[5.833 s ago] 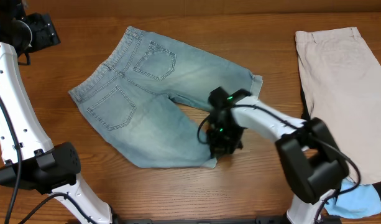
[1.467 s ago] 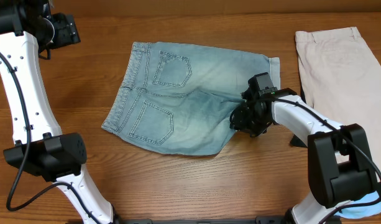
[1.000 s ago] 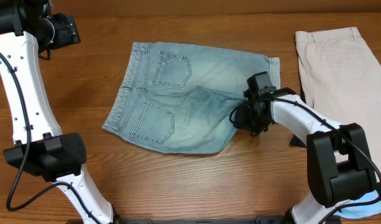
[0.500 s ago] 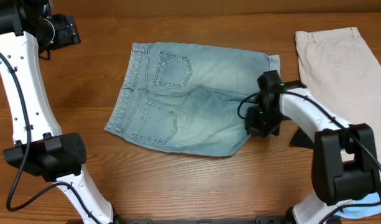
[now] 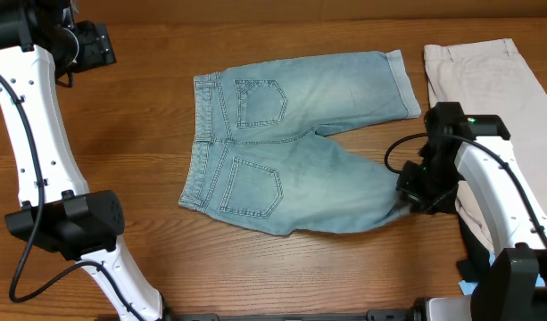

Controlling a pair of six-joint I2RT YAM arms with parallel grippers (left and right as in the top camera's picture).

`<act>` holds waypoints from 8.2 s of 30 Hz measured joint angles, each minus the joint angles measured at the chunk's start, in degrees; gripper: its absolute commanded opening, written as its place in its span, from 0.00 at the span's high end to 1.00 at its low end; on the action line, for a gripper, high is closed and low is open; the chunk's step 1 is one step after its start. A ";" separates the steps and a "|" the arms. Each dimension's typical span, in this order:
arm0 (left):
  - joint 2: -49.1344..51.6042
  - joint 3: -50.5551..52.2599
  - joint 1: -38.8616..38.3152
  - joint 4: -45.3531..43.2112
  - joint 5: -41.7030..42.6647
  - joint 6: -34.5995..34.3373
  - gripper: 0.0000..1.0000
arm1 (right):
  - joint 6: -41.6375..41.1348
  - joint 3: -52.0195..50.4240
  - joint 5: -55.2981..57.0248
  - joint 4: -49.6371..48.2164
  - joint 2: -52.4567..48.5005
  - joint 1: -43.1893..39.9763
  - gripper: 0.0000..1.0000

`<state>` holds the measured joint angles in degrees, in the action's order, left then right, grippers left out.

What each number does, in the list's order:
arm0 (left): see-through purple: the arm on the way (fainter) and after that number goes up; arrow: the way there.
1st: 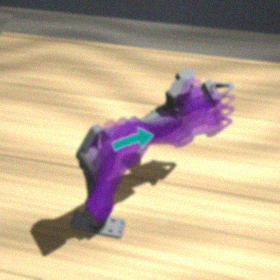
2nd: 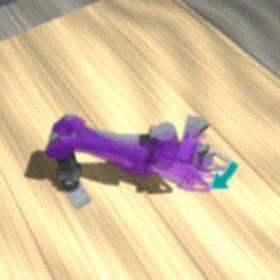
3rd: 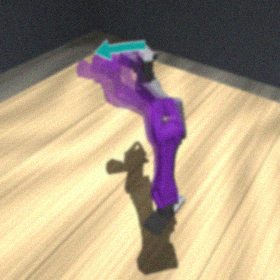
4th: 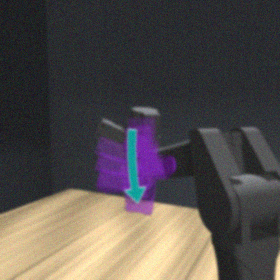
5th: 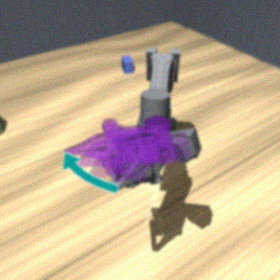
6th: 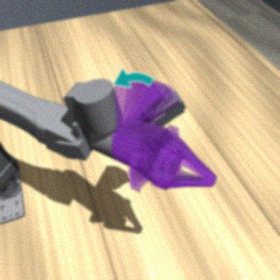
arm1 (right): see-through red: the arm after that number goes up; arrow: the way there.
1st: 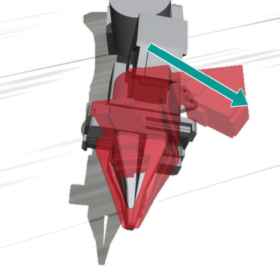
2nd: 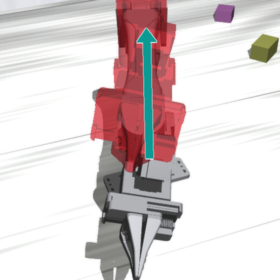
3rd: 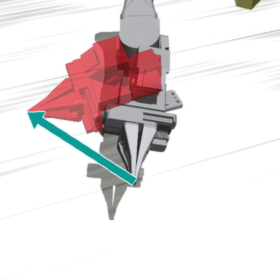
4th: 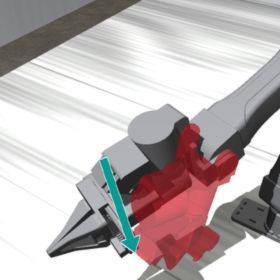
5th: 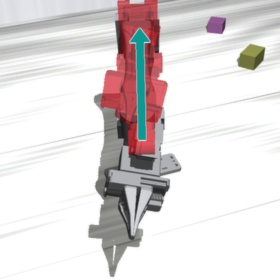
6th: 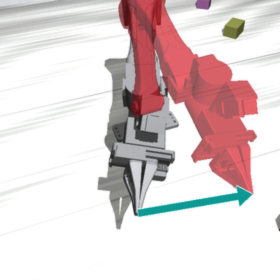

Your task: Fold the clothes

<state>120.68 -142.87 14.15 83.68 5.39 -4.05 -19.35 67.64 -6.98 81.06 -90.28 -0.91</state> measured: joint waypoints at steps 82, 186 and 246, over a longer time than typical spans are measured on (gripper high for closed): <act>28.61 0.44 -20.79 -4.02 -7.10 1.77 0.00 | 5.90 16.74 -3.26 -11.78 -9.55 5.62 0.24; -3.17 -12.74 -23.12 1.29 -12.48 2.29 0.00 | 4.61 16.81 -4.83 -51.71 -31.76 14.82 0.89; -18.38 -12.41 -23.12 10.84 -16.85 0.46 0.00 | 3.56 31.01 -7.65 -12.94 0.98 4.66 0.34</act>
<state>102.30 -155.28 -8.97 94.52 -11.46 -3.60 -15.79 98.65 -14.63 68.12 -89.30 3.75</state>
